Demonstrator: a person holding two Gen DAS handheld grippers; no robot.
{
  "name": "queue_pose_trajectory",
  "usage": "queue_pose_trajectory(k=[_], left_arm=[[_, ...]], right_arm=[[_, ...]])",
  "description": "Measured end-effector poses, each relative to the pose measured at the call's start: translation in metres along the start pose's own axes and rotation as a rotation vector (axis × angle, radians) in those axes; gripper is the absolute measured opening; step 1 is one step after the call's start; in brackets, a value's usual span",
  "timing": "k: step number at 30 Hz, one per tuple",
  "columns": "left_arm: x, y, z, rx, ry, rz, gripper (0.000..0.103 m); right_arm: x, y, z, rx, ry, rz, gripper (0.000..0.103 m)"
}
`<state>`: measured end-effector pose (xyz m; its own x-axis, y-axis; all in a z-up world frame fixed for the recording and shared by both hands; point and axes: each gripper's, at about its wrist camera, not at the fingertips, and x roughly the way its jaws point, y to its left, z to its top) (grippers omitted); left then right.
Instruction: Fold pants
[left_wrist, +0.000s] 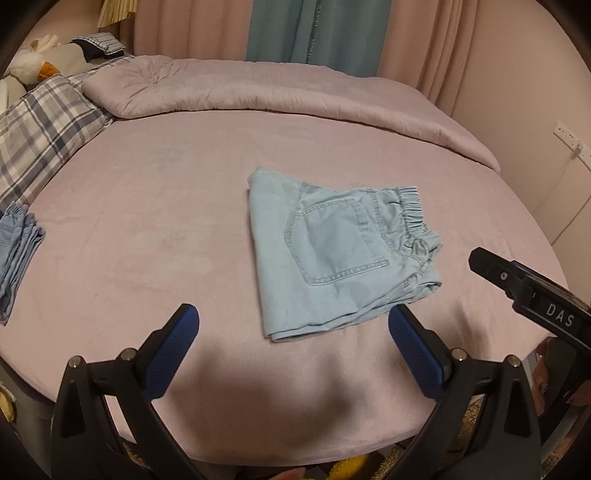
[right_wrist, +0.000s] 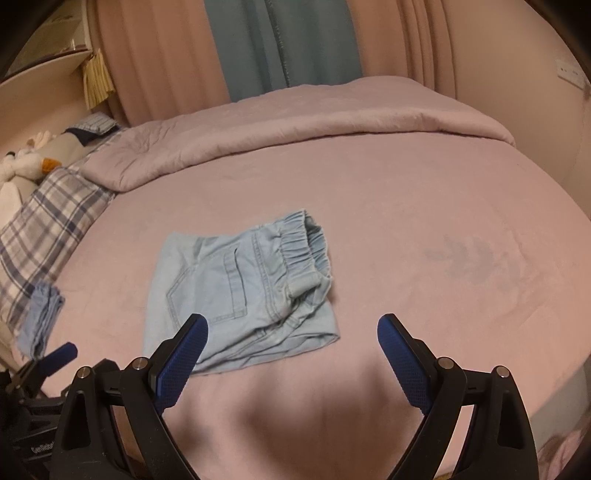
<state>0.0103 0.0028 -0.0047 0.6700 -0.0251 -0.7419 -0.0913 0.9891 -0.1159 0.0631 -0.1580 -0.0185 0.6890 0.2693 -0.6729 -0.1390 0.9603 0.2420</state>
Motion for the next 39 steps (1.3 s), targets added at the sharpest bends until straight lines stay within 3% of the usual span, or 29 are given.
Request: queue_pose_trajectory(k=[39], left_arm=[[-0.006,-0.004,-0.006,-0.015,0.005,-0.019,0.103]], right_arm=[[-0.002,0.011,-0.012,-0.006,-0.009,-0.054,0.093]])
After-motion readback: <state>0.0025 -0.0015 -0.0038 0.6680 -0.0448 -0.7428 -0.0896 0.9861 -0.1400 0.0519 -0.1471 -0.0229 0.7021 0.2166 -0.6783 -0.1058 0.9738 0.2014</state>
